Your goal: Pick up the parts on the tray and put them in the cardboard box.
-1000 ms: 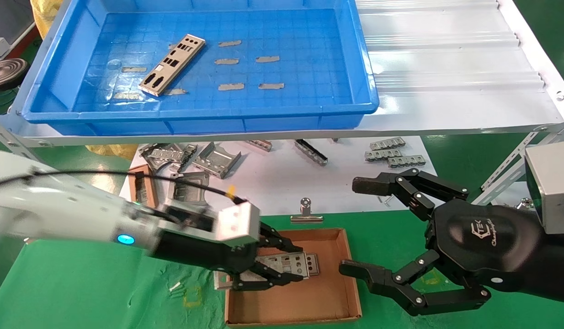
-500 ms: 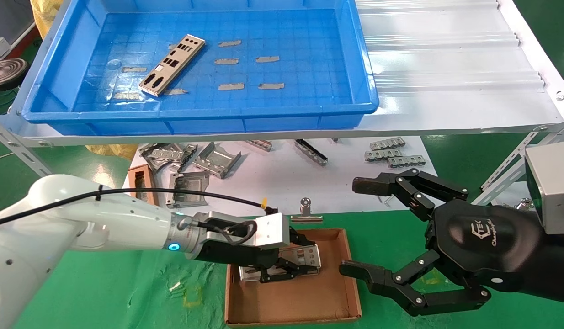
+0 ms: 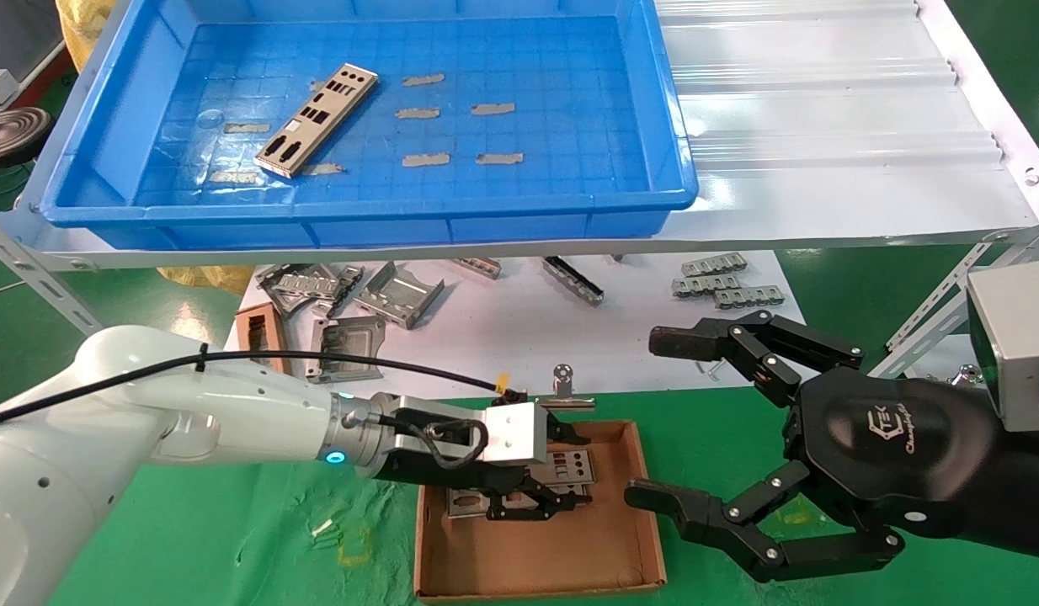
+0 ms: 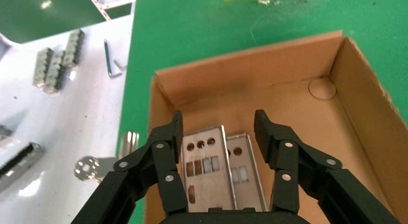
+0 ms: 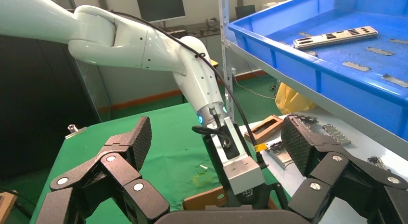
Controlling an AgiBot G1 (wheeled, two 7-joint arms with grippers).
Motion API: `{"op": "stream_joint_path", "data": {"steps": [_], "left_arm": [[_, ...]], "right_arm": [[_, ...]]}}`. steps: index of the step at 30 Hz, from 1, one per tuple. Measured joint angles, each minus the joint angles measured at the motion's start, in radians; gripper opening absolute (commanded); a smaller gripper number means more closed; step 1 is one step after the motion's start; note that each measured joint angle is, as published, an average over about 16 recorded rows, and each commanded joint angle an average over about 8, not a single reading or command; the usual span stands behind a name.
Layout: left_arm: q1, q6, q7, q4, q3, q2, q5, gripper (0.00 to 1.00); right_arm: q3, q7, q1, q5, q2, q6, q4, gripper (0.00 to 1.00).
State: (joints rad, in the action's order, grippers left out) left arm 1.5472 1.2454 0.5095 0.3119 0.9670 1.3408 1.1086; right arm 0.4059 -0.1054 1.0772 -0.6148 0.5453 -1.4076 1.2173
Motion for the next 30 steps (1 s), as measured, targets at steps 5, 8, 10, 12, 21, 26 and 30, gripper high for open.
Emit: {"op": "stream_joint_path", "data": {"steps": [5,8,10,12,21,26,30], "left_arm": [[0.0,0.041,-0.002,-0.001,-0.006,-0.013,-0.025,1.0],[-0.002,0.078,-0.016,-0.006,-0.013,-0.027,-0.046,1.0],[-0.004,0.103,-0.027,-0.011,-0.019,-0.037,-0.06,1.0],[-0.009,0.131,-0.039,-0.016,-0.026,-0.048,-0.076,1.0],[-0.034,0.211,-0.08,-0.035,-0.047,-0.081,-0.126,1.0],[-0.041,0.22,-0.088,-0.032,-0.054,-0.088,-0.134,1.0],[-0.048,0.217,-0.099,-0.01,-0.066,-0.101,-0.137,1.0]], "right_arm": [[0.0,0.0,0.0,0.0,0.0,0.0,0.0,1.0],[0.0,0.0,0.0,0.0,0.0,0.0,0.0,1.0],[0.0,0.0,0.0,0.0,0.0,0.0,0.0,1.0],[0.0,0.0,0.0,0.0,0.0,0.0,0.0,1.0],[0.0,0.0,0.0,0.0,0.0,0.0,0.0,1.0],[0.0,0.0,0.0,0.0,0.0,0.0,0.0,1.0],[0.0,0.0,0.0,0.0,0.0,0.0,0.0,1.0]]}}
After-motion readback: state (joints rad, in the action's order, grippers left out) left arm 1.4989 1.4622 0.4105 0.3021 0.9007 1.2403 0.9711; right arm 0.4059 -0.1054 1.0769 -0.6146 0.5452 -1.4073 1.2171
